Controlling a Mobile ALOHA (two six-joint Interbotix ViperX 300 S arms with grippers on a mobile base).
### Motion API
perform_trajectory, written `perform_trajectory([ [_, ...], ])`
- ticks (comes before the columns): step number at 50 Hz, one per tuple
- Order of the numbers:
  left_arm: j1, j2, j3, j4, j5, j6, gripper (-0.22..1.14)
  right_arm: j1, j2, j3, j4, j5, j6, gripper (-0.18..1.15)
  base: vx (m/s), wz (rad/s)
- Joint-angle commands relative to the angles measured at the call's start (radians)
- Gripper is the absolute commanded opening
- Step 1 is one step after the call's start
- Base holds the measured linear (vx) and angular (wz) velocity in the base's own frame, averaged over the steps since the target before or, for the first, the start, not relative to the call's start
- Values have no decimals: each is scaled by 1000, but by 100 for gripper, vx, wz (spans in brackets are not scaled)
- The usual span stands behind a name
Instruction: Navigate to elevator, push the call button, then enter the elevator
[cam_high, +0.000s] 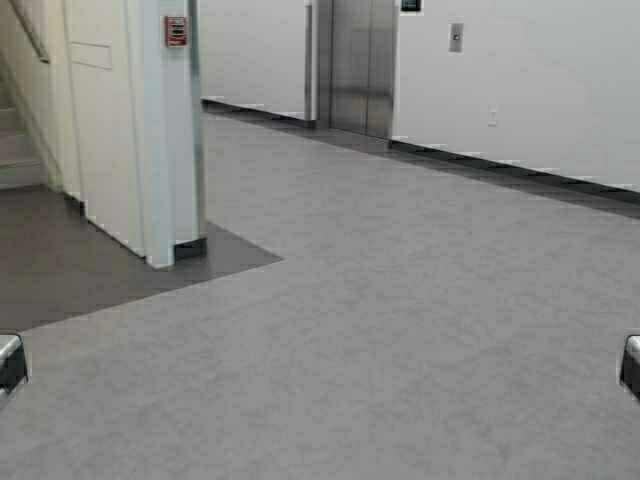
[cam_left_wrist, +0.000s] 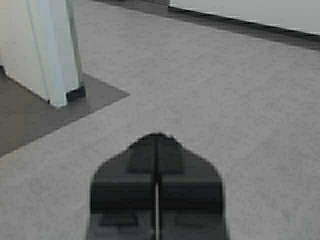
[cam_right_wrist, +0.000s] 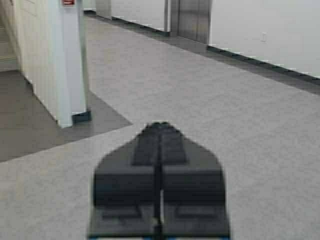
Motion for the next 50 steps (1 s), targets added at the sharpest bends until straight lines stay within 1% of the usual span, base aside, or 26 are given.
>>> perform_trajectory([
  [1, 0, -11, -11, -3, -9, -3, 3, 2, 0, -17, 0, -11, 2, 5, 80, -6],
  [9, 0, 20, -18, -2, -9, -5, 3, 2, -5, -8, 3, -11, 0, 5, 78, -2],
  [16, 0, 9, -21, -2, -12, -11, 3, 2, -51, 6, 3, -11, 0, 5, 76, 1],
  [30, 0, 5, -20, -2, -15, -23, 3, 2, -54, 8, 0, -11, -2, 5, 75, -3],
  [50, 0, 11, -18, -2, -17, -35, 3, 2, -46, 3, 0, -12, -3, 5, 73, -26],
])
